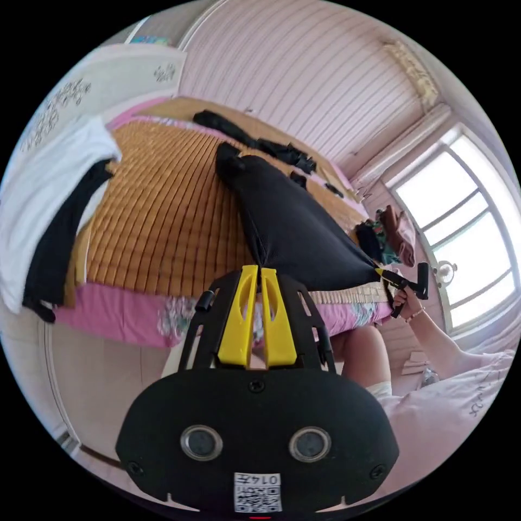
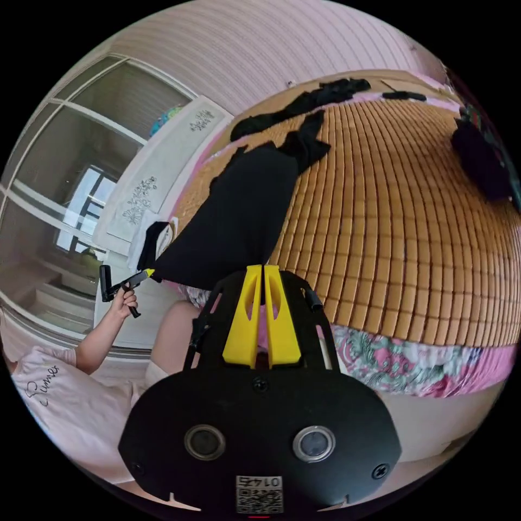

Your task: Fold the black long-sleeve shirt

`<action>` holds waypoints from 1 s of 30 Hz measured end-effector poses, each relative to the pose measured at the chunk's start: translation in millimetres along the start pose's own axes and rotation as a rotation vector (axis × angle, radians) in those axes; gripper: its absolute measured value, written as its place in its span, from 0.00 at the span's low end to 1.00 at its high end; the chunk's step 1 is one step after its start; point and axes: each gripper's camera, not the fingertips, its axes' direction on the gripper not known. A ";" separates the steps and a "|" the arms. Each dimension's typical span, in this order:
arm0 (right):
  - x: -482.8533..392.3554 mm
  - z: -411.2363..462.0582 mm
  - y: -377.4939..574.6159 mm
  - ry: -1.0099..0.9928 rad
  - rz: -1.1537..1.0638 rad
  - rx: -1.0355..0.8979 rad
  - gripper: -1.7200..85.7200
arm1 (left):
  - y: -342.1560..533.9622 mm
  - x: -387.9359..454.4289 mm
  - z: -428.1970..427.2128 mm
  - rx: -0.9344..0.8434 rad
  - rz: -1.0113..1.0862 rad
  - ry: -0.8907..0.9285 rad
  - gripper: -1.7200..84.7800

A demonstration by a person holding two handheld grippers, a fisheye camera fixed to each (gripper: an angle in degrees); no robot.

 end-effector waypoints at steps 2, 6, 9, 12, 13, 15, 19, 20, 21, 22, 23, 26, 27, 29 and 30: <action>10.8 37.3 21.0 0.010 0.051 -0.109 0.02 | 25.9 -19.0 30.9 -0.079 -0.055 -0.031 0.01; 7.8 57.6 39.4 0.028 0.042 -0.176 0.02 | 64.3 -37.6 77.3 -0.233 -0.051 -0.106 0.01; 4.7 60.5 45.4 0.000 0.048 -0.190 0.03 | 68.3 -45.6 84.1 -0.193 -0.077 -0.062 0.02; 5.6 54.0 43.0 0.109 0.058 -0.190 0.03 | 65.8 -47.3 89.0 -0.162 -0.074 -0.035 0.07; 8.2 48.0 38.2 0.159 0.057 -0.179 0.04 | 63.8 -43.9 88.2 -0.137 -0.036 -0.058 0.08; 12.6 36.5 24.6 0.201 0.033 -0.151 0.05 | 57.7 -37.1 88.7 -0.123 0.012 -0.113 0.09; 21.1 16.9 -45.7 0.359 -0.100 -0.046 0.11 | 19.2 2.1 106.3 -0.074 0.201 -0.218 0.09; 24.4 16.3 -78.2 0.395 -0.132 -0.026 0.11 | 10.4 9.0 113.5 -0.065 0.224 -0.216 0.09; 26.1 16.9 -96.1 0.402 -0.149 -0.016 0.11 | -8.7 23.9 132.2 -0.047 0.273 -0.195 0.09; 29.8 20.4 -134.1 0.404 -0.178 0.004 0.12 | -30.1 39.5 156.2 -0.028 0.311 -0.160 0.09; 34.1 27.8 -173.7 0.402 -0.199 0.025 0.12 | -41.5 47.4 170.0 -0.020 0.328 -0.136 0.09; 46.3 66.1 -272.2 0.336 -0.220 0.023 0.12 | -102.2 87.8 252.2 -0.009 0.378 -0.022 0.09; 49.5 75.9 -290.3 0.303 -0.215 0.016 0.12 | -126.8 106.1 289.5 -0.027 0.405 0.013 0.09; 64.5 116.1 -347.4 0.255 -0.161 0.013 0.12 | -160.8 133.6 344.4 -0.062 0.439 0.024 0.09; 68.4 125.5 -357.0 0.265 -0.144 0.021 0.12 | -179.9 150.1 378.9 -0.080 0.462 0.011 0.09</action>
